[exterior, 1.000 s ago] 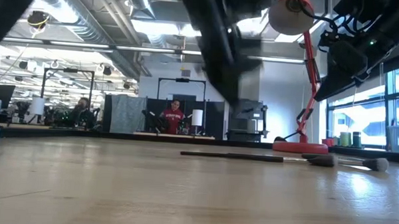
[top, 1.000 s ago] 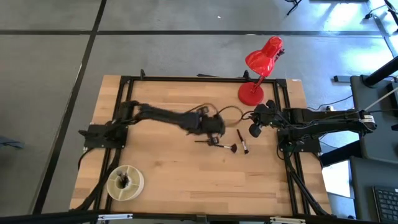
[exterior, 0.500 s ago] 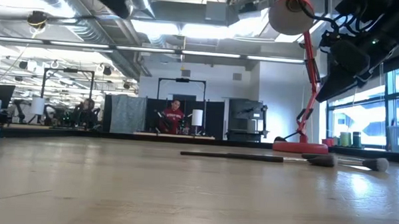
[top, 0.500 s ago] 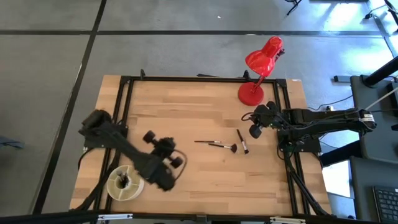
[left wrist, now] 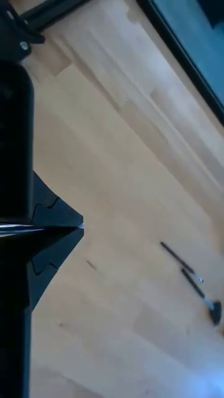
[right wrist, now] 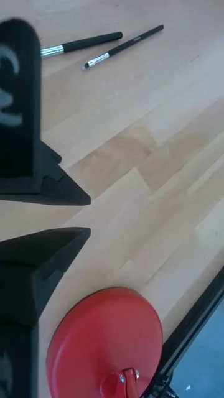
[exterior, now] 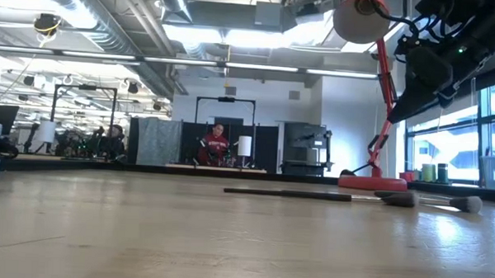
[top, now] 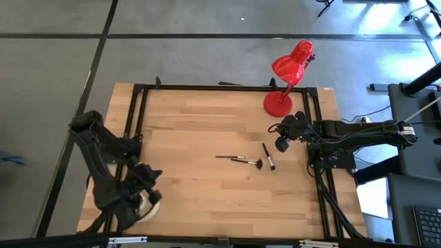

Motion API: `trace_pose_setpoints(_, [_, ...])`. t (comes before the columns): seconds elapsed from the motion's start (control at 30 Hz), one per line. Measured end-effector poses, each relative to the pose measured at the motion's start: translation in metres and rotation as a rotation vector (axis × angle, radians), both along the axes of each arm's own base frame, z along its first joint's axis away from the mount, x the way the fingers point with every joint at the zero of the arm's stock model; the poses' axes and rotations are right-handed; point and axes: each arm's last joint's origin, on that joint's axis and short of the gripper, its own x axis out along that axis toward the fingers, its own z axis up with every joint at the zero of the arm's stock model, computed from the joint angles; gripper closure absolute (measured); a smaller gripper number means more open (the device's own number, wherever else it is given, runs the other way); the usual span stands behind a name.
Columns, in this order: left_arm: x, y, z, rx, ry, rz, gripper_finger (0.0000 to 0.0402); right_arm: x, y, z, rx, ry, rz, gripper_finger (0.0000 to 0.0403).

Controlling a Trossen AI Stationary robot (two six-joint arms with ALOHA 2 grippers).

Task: Pick & Place Makeup Brushes
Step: Put the black eyeshadow brush into the makeup organizer

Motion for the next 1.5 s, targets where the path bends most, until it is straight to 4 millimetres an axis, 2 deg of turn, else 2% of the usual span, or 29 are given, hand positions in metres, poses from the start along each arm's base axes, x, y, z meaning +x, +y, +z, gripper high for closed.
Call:
trace_pose_setpoints(0.13, [-0.018,-0.003,-0.004,-0.008,-0.027,-0.047,0.0398,0.0,0.0,0.0,0.002,0.003,-0.001,0.0334])
trace_pose_setpoints(0.3, [-0.03,-0.009,-0.009,-0.012,-0.038,-0.088,0.0398,-0.001,0.0,-0.001,0.009,0.004,-0.004,0.0334])
trace_pose_setpoints(0.63, [-0.032,-0.017,-0.012,-0.021,-0.084,-0.123,0.0394,-0.002,0.0,-0.002,0.028,0.015,-0.023,0.0334])
trace_pose_setpoints(0.93, [-0.027,-0.028,-0.029,0.046,-0.072,-0.136,0.0393,-0.003,0.0,-0.003,0.033,0.019,-0.03,0.0334])
trace_pose_setpoints(1.13, [-0.025,-0.036,-0.036,0.021,-0.045,-0.152,0.0393,-0.003,0.0,-0.003,0.032,0.019,-0.03,0.0334])
trace_pose_setpoints(1.5, [-0.035,-0.043,-0.037,-0.028,-0.057,-0.18,0.0392,-0.003,0.0,-0.002,0.031,0.014,-0.031,0.0334])
